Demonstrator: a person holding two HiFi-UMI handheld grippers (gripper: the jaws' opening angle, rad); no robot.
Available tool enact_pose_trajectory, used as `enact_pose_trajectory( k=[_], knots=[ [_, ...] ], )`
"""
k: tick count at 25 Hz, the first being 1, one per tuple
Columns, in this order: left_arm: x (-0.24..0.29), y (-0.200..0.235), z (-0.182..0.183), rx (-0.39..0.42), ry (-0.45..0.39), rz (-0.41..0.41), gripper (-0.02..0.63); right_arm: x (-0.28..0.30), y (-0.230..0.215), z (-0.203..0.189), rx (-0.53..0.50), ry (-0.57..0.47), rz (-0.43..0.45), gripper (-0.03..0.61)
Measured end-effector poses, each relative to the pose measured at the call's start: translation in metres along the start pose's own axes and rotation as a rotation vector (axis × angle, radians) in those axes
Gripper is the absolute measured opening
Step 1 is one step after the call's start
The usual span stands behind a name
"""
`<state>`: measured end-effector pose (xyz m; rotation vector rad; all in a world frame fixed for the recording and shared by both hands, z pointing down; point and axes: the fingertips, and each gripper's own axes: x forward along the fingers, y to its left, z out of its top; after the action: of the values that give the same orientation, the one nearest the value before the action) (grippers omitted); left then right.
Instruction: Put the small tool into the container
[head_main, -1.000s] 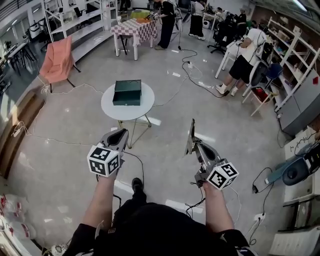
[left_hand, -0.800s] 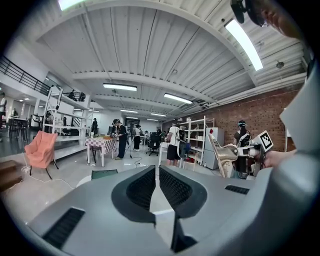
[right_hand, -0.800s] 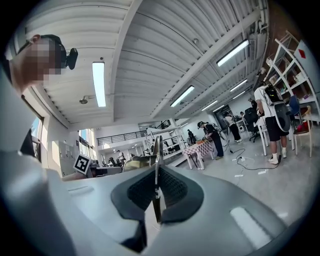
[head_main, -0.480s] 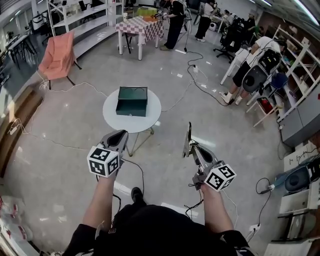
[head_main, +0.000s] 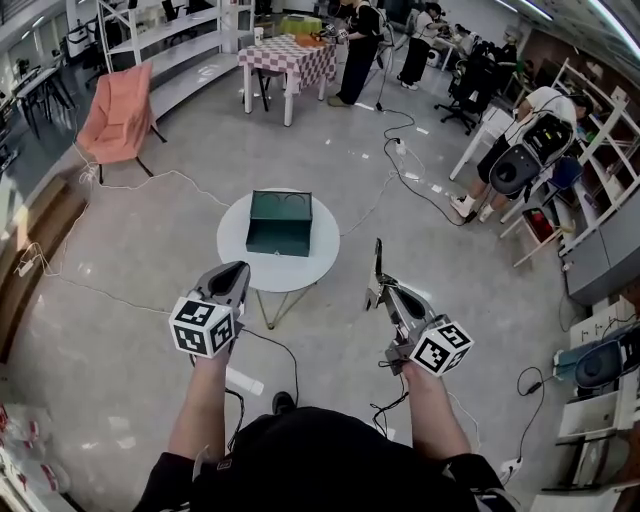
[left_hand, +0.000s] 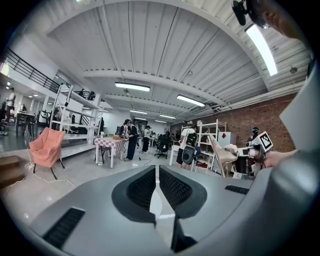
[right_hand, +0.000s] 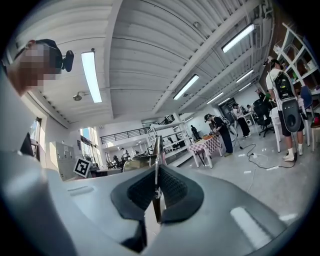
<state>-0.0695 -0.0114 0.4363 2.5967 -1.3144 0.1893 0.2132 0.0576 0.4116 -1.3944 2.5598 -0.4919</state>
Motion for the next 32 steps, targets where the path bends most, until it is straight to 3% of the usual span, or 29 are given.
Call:
enact_pose_trajectory(
  k=[7, 15, 25, 32],
  knots=[
    [0.009, 0.041, 0.016, 0.016, -0.030, 0.013, 0.028, 0.046, 0.008, 0.006, -0.001, -0.012, 0.028, 0.011],
    [0.035, 0.081, 0.006, -0.018, 0.029, 0.064, 0.028, 0.103, -0.021, -0.003, 0.042, 0.038, 0.051, 0.011],
    [0.131, 0.126, 0.002, -0.032, 0.119, 0.134, 0.028, 0.199, -0.112, -0.015, 0.118, 0.094, 0.109, 0.011],
    [0.213, 0.141, 0.030, -0.010, 0.152, 0.135, 0.028, 0.267, -0.171, 0.002, 0.146, 0.117, 0.160, 0.011]
  ],
)
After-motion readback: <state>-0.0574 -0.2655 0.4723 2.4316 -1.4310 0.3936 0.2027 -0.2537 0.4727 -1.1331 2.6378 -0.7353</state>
